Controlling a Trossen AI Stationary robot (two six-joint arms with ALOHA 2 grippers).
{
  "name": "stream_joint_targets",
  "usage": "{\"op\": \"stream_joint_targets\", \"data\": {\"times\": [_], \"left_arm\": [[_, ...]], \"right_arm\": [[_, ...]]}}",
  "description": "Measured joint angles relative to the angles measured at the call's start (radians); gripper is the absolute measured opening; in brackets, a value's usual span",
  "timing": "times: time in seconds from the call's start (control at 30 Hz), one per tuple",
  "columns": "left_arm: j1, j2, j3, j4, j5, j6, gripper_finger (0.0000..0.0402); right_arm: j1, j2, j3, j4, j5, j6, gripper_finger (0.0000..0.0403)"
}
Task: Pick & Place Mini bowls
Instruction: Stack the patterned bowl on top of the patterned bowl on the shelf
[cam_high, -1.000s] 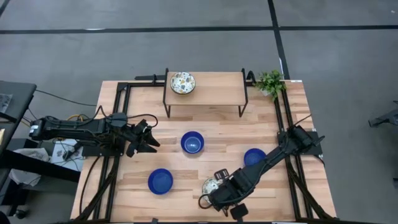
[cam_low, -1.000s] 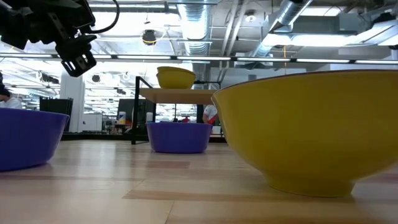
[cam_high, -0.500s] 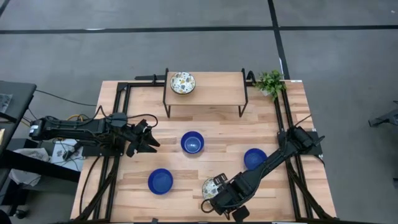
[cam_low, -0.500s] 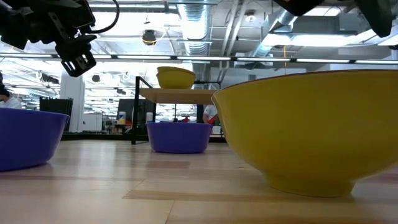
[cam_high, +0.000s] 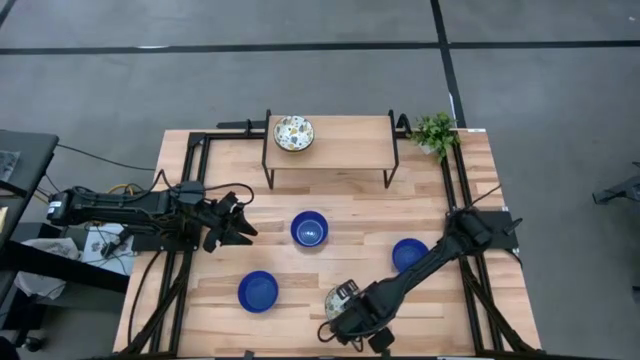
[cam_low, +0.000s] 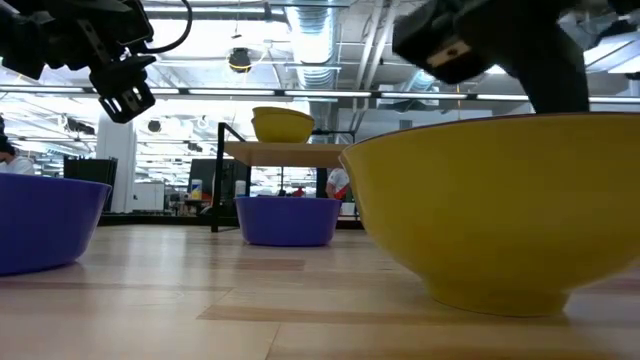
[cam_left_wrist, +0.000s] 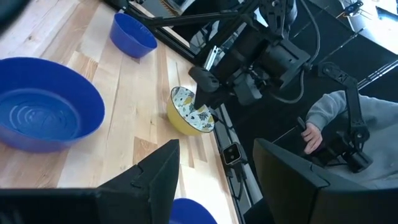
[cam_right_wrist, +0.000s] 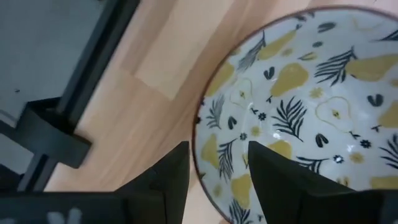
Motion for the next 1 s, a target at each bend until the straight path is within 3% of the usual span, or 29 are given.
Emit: {"op": "stream_joint_targets", "data": {"times": [0.23, 0.73, 1.0], "left_arm": [[0.000, 0.002, 0.000, -0.001, 0.000, 0.000, 0.0204], [0.000, 0.002, 0.000, -0.001, 0.000, 0.000, 0.0204], [0.000, 0.002, 0.000, -0.001, 0.000, 0.000, 0.0204]], "right_arm": [[-0.007, 0.009, 0.001, -0.003, 0.014, 0.000, 0.0141], [-0.025, 0.002, 0.005, 0.017, 0.045, -0.003, 0.0012], [-0.033, 0.004, 0.003, 0.019, 0.036, 0.008, 0.0015]]}}
